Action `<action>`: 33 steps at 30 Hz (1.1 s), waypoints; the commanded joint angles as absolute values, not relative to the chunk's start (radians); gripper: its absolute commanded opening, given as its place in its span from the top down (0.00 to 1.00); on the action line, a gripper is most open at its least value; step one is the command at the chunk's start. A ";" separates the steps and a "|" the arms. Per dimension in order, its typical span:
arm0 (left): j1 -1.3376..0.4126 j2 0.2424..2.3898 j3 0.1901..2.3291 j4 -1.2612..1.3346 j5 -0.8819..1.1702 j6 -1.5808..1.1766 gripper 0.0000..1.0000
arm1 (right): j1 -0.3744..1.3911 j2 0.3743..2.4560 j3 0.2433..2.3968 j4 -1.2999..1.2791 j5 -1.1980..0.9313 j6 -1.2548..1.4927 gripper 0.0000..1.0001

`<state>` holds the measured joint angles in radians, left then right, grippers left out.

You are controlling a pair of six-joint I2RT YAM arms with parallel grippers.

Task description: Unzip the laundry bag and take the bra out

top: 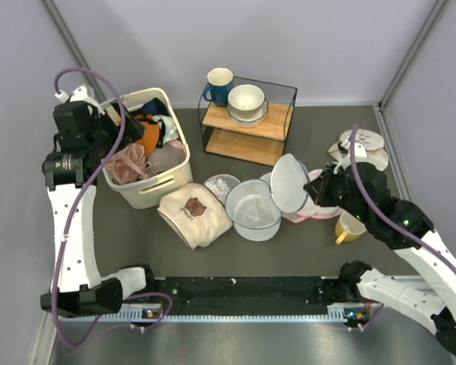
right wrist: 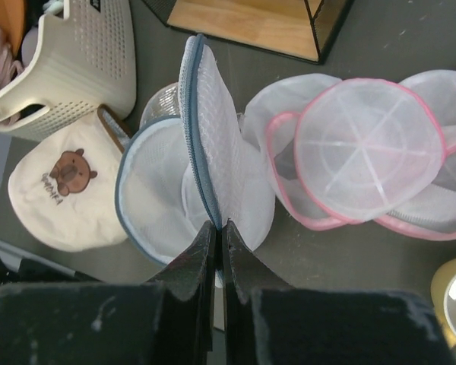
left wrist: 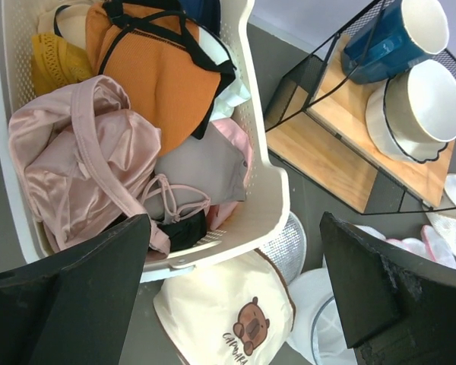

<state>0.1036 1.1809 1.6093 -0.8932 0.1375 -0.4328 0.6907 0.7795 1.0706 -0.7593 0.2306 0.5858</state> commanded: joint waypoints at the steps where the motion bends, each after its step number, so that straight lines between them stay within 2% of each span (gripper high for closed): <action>1: 0.103 1.167 1.649 -0.893 0.091 -0.394 0.01 | 0.684 0.736 1.196 -0.868 0.173 0.563 1.00; 6: 0.103 1.175 1.654 -0.897 0.072 -0.385 0.01 | 0.686 0.732 1.233 -0.957 0.192 0.560 1.00; 13: 0.103 1.173 1.623 -0.876 0.103 -0.397 0.01 | 0.684 0.745 1.089 -0.937 0.193 0.626 1.00; 14: 0.103 1.170 1.620 -0.877 0.103 -0.394 0.01 | 0.681 0.758 1.083 -0.934 0.187 0.620 0.87; 15: 0.103 1.172 1.620 -0.879 0.104 -0.393 0.01 | 0.684 0.774 1.086 -0.945 0.187 0.609 0.44; 18: 0.103 1.174 1.620 -0.884 0.117 -0.394 0.01 | 0.683 0.827 1.129 -0.977 0.273 0.589 0.01; 27: 0.103 1.154 1.517 -0.867 0.201 -0.416 0.01 | 0.657 0.991 1.281 -1.003 0.649 0.560 0.01; 33: 0.103 1.126 1.496 -0.894 0.190 -0.400 0.01 | 0.413 1.045 1.318 -0.997 0.578 0.528 0.01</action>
<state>0.1036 1.1778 1.4937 -0.9024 0.1780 -0.4126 0.5499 1.0286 1.2762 -1.0077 0.5560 0.5663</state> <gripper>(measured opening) 0.987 0.990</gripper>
